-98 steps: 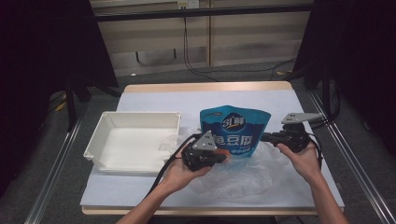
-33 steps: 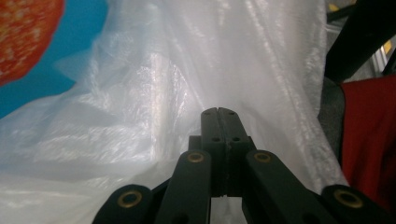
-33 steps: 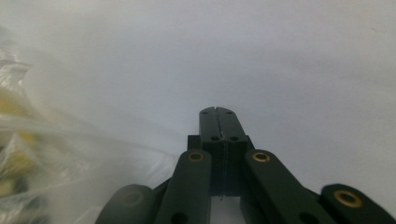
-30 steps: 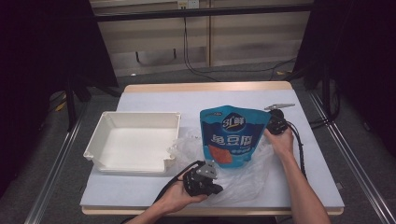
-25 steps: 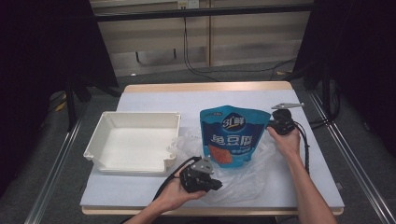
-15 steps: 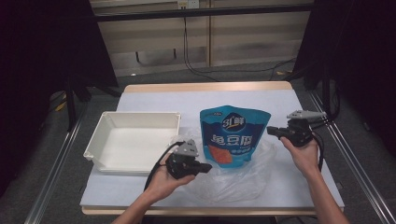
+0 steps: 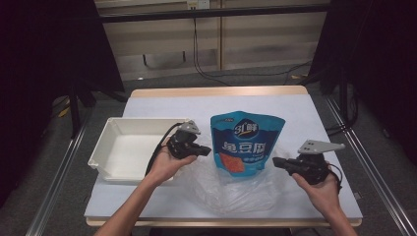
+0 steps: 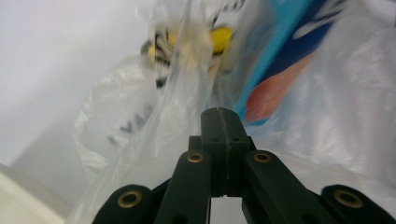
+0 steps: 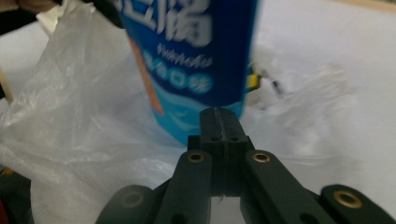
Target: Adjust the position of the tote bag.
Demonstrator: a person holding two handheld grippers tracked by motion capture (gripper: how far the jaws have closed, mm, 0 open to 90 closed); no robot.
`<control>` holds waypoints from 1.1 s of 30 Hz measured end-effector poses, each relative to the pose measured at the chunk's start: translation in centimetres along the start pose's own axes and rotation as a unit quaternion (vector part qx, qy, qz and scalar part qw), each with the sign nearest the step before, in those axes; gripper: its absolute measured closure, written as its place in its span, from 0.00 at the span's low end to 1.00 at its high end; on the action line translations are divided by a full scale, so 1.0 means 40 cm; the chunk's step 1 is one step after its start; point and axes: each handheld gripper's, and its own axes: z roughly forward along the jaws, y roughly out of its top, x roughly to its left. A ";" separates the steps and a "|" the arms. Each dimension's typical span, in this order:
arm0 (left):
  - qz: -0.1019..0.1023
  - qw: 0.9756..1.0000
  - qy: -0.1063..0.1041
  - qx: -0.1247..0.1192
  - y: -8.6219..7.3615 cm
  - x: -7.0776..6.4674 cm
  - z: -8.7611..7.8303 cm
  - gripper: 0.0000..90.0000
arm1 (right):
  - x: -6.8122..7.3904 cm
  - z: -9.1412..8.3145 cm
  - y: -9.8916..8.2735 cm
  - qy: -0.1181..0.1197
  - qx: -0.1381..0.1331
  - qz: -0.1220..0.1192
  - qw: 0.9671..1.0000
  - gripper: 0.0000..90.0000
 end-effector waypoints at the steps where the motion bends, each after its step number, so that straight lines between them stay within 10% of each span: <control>1: 0.003 1.000 -0.003 0.014 0.002 0.006 0.011 1.00 | 0.007 0.014 -0.004 0.006 0.010 -0.002 1.000 1.00; 11: -0.022 0.995 0.022 0.098 0.033 0.025 0.076 1.00 | 0.000 0.127 -0.071 0.011 0.099 -0.010 0.995 1.00; 25: -0.032 0.993 0.063 0.093 0.035 0.072 0.061 1.00 | 0.001 0.102 -0.112 0.000 0.140 -0.015 0.990 1.00; 29: -0.092 0.995 0.012 0.026 0.020 0.094 0.052 1.00 | 0.004 0.088 -0.122 -0.001 0.136 -0.016 0.991 1.00; 33: -0.092 0.996 0.003 -0.010 -0.006 0.113 0.023 1.00 | 0.000 0.083 -0.124 0.002 0.123 -0.005 0.992 1.00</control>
